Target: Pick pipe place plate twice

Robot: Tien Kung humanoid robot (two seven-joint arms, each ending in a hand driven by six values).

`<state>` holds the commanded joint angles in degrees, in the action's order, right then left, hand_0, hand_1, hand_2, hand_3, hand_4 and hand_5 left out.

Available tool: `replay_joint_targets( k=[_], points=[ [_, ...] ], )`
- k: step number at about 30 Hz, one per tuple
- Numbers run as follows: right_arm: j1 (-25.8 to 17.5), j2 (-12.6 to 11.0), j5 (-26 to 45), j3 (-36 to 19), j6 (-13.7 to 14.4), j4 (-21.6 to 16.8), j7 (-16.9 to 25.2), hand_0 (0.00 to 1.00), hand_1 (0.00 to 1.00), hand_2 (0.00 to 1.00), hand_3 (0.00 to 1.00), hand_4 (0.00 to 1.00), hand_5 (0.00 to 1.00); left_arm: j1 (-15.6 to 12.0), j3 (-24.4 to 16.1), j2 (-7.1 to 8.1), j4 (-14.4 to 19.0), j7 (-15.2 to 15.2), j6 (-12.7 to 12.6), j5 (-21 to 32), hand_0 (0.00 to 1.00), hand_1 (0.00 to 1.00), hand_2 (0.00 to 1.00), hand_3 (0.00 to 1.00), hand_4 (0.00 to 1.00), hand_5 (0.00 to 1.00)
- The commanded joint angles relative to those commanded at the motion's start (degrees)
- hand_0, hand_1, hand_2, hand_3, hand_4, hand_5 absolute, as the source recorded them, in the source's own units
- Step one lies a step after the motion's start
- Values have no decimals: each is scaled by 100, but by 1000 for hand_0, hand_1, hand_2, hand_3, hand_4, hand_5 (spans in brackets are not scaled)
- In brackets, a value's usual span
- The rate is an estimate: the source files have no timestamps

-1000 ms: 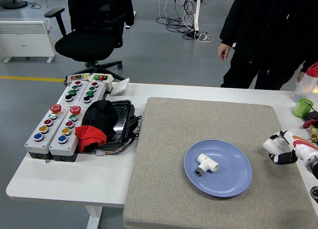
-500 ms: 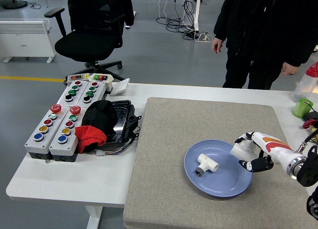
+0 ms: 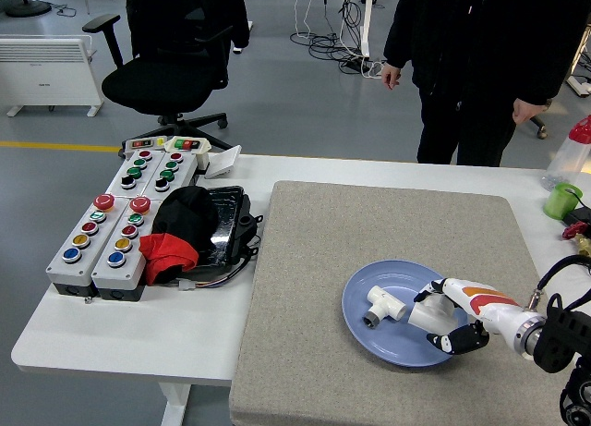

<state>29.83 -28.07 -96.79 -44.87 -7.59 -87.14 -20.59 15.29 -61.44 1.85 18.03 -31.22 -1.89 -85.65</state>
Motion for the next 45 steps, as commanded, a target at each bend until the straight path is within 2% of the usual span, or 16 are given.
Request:
replay_joint_targets(
  k=[3,4,9,11,16,18,21,22,25,27,28,31,35,38,40,45],
  points=[
    [33,22,-122,-19,-102,126,144,898,872,911,846,659,276,11,11,0,-1,5,-4,13,652,633,633,551,387,998],
    [33,18,-109,-50,-186,157,120,998,952,998,998,794,398,13,20,3,-3,10,-13,32,653,633,633,552,389,998],
    [27,-4,12,-107,-301,167,131,998,952,998,998,794,398,22,44,3,-4,17,-19,63,653,633,633,552,389,998],
    [22,-5,46,-134,-275,145,148,998,964,998,998,836,435,24,46,2,-4,16,-18,66,653,633,633,552,387,998],
    [-92,25,242,-495,24,99,366,998,952,998,998,832,445,23,41,-2,-4,16,-12,51,653,633,633,553,386,998],
    [-166,76,330,-761,210,147,524,998,952,998,998,832,445,23,39,-2,-4,18,-11,48,653,633,633,553,386,998],
    [-284,185,857,-1292,917,333,982,998,952,998,998,832,445,22,40,-1,-6,21,-14,53,653,633,633,553,386,998],
    [-329,221,1111,-1470,1181,438,1174,916,876,957,902,567,300,24,36,0,-6,20,-10,44,653,633,633,554,387,998],
    [-404,274,1782,-1842,1837,621,1547,916,876,957,902,567,300,26,27,1,-5,15,-4,32,653,633,633,554,387,998],
    [-511,285,2340,-2161,2353,750,1530,916,876,957,902,567,300,27,14,0,-3,8,4,11,653,633,633,554,387,998],
    [-561,276,2527,-2250,2471,789,1497,846,817,874,839,459,304,26,7,-1,-2,5,7,2,653,633,633,552,387,998],
    [-731,248,3173,-2518,2523,891,1431,846,817,874,839,459,304,23,-11,-4,-3,0,13,-19,653,633,633,552,387,998],
    [-1038,324,3534,-2988,2405,992,1493,844,815,873,836,452,317,15,-54,-15,-6,1,26,-85,653,633,632,552,388,998],
    [-1366,501,4108,-3494,2323,1039,1634,844,815,873,836,452,317,3,-74,-13,-10,1,25,-101,653,633,632,552,388,998],
    [-1491,557,4425,-3673,2284,1049,1672,845,814,873,836,474,360,1,-86,-11,-9,-3,33,-120,653,632,631,552,388,998],
    [-1808,665,5251,-3945,2095,1041,1767,845,814,873,836,474,360,-2,-132,-11,-9,-13,51,-180,653,632,631,552,388,998]
  ],
)
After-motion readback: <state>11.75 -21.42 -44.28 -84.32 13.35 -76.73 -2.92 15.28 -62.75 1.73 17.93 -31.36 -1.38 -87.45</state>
